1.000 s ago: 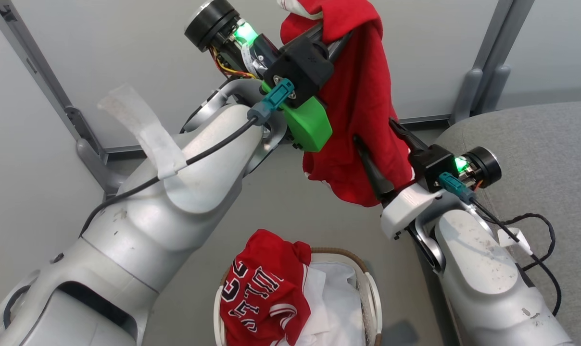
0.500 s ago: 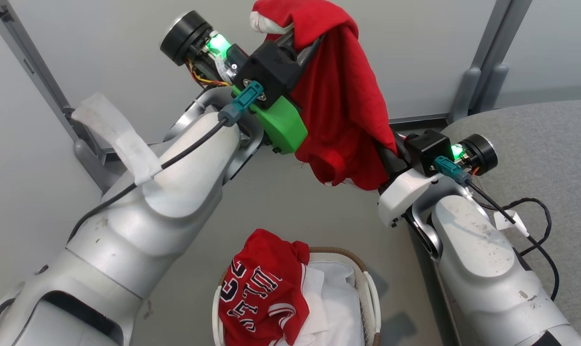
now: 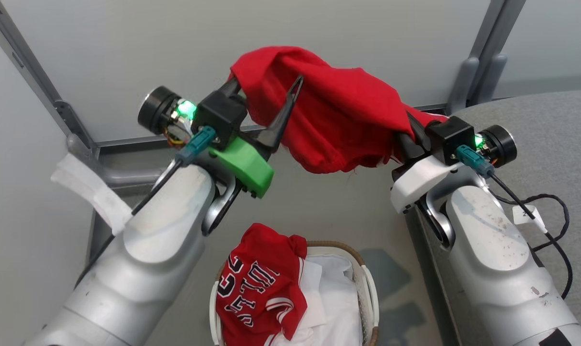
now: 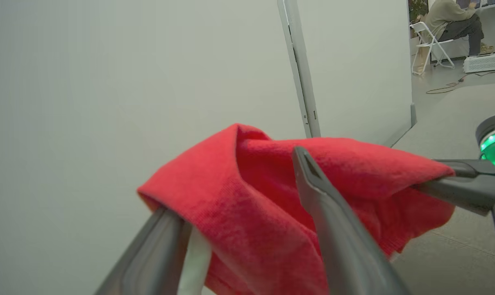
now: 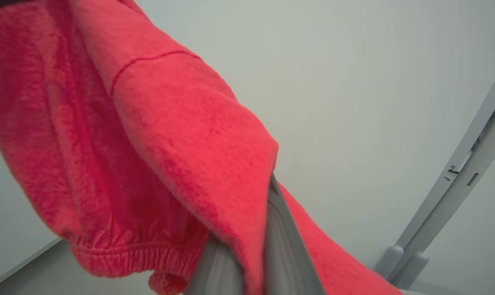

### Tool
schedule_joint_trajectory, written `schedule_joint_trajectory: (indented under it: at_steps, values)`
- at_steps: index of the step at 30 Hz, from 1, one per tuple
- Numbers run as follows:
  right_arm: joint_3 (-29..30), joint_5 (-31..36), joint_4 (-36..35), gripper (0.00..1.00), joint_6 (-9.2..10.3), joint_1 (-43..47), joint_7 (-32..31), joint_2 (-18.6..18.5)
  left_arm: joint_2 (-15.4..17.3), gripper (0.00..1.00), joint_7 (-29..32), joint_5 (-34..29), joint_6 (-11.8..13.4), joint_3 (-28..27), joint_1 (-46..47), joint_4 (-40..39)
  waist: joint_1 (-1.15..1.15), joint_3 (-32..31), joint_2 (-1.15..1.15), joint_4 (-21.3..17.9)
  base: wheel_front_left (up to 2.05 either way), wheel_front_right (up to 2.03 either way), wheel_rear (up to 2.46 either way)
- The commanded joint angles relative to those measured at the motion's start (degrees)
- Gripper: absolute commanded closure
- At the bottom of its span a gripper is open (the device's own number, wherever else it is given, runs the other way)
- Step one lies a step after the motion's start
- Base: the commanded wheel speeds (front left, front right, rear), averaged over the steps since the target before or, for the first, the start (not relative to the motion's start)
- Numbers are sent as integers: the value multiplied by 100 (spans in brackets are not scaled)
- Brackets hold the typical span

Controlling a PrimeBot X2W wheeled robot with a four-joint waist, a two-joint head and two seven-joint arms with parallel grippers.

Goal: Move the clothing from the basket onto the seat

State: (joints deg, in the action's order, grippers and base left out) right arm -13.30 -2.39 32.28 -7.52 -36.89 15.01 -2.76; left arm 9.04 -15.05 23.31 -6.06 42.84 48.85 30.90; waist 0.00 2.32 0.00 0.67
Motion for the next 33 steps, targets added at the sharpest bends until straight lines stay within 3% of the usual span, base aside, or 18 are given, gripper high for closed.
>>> schedule_joint_trajectory:
  at_steps: [1,9,16,33]
  values:
    - [70,56,-45,100,6,40,27,-22,55,0,-12,27,12,-99,-309,-61,0,30,0,-16,0,0,0]
    - [404,366,-191,100,6,48,27,-22,-31,0,-13,72,-53,-680,-1552,-304,0,96,0,-87,0,0,0]
    - [692,517,-366,100,6,128,27,-23,-304,0,-13,-30,-103,-1131,-2395,-320,0,135,0,-109,0,0,0]
    - [1098,741,-647,100,6,386,27,-22,-569,0,-13,-427,-146,-1478,-3235,-421,0,180,0,-288,0,0,0]
